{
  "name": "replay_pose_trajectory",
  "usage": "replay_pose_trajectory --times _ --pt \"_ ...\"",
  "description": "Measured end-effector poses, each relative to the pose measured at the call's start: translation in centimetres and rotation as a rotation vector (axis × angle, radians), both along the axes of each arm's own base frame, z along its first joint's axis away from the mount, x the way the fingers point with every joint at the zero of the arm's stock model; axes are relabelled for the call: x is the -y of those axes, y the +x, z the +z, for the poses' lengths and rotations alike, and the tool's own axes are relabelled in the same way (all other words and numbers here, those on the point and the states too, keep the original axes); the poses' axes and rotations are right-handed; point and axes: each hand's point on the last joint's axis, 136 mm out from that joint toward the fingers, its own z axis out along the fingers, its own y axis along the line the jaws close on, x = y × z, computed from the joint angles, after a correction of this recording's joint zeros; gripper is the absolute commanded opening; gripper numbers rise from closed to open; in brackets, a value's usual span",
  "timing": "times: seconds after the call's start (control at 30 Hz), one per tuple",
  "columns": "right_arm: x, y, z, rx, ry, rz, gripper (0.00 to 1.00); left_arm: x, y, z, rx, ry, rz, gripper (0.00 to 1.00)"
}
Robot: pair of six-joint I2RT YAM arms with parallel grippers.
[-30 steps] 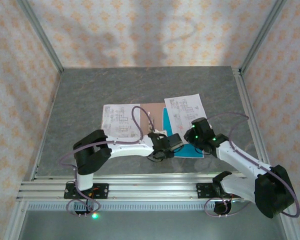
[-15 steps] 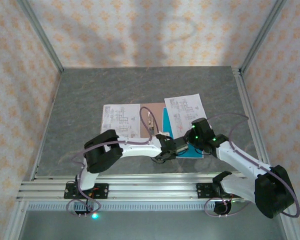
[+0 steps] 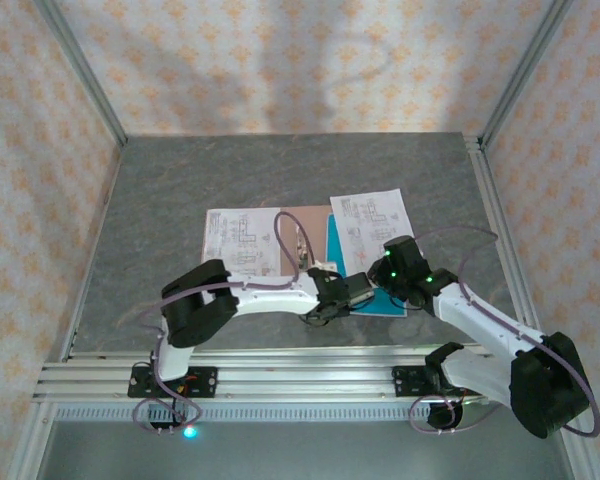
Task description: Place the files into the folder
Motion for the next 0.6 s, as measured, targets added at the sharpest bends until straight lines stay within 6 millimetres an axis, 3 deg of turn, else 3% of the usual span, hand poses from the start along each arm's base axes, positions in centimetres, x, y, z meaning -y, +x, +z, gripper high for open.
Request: replay_pose_trajectory --times 0.2,0.43,0.6 --pt "0.0 0.0 0.1 0.003 0.002 0.000 0.29 -2.3 0.8 1.7 0.040 -0.096 0.063 0.00" --pt "-0.1 0.0 0.1 0.001 0.007 0.004 0.29 -5.8 1.3 -0.9 0.042 -0.143 0.149 0.00" --pt "-0.2 -0.1 0.1 -0.001 0.012 0.005 0.28 -5.4 1.7 -1.0 0.057 -0.229 0.174 0.00"
